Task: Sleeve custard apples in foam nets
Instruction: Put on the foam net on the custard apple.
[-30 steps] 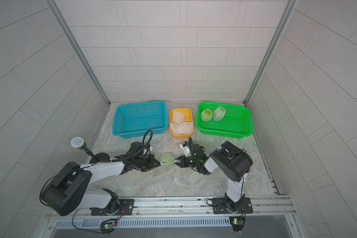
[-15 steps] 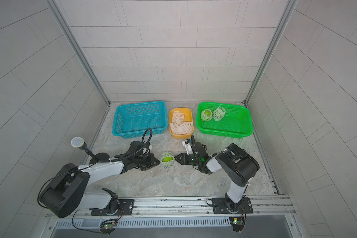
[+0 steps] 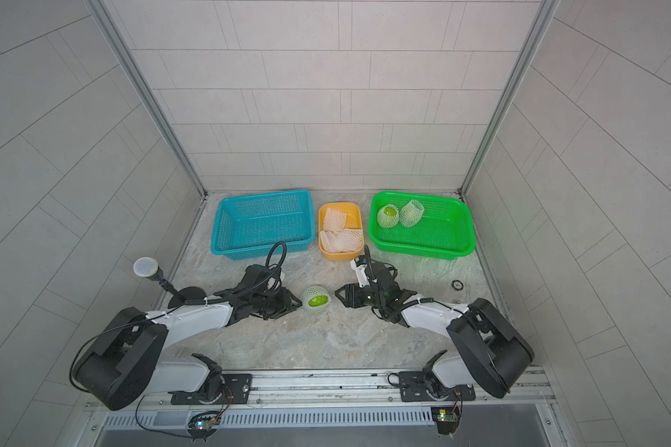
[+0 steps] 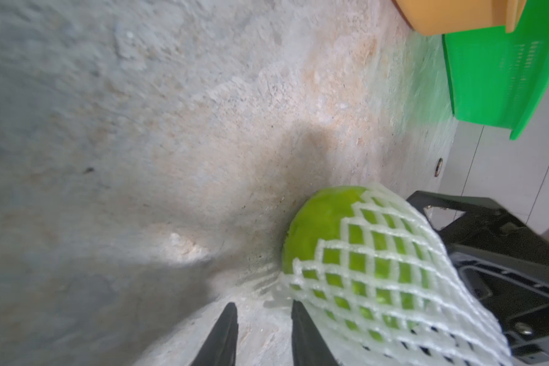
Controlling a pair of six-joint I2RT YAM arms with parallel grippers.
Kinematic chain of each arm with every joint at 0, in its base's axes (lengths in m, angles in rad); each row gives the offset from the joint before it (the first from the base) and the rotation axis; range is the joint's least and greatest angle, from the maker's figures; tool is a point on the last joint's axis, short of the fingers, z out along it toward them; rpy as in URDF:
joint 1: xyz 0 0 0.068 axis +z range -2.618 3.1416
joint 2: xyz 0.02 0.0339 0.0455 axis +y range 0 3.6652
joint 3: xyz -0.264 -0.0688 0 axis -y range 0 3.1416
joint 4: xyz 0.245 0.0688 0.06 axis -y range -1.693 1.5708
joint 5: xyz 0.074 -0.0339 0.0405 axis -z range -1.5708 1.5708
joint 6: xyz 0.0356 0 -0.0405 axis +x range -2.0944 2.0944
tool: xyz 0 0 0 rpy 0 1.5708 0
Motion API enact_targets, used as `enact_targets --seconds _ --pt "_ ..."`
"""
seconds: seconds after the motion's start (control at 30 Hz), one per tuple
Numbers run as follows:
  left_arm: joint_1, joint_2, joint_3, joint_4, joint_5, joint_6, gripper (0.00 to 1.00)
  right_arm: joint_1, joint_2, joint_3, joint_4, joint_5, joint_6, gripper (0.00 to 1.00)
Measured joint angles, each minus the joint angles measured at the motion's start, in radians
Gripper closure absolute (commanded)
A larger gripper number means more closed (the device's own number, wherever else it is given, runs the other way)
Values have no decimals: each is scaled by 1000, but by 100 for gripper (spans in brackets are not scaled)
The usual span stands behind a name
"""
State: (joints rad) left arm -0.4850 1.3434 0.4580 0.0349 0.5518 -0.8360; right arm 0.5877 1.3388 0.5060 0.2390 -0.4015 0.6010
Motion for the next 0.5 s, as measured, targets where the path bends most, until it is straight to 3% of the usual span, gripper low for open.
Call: enact_targets --seconds 0.27,0.5 --pt "0 -104 0 -85 -45 -2 50 111 -105 129 -274 161 -74 0" --pt "0 -232 0 -193 -95 -2 40 250 -117 219 -401 277 -69 0"
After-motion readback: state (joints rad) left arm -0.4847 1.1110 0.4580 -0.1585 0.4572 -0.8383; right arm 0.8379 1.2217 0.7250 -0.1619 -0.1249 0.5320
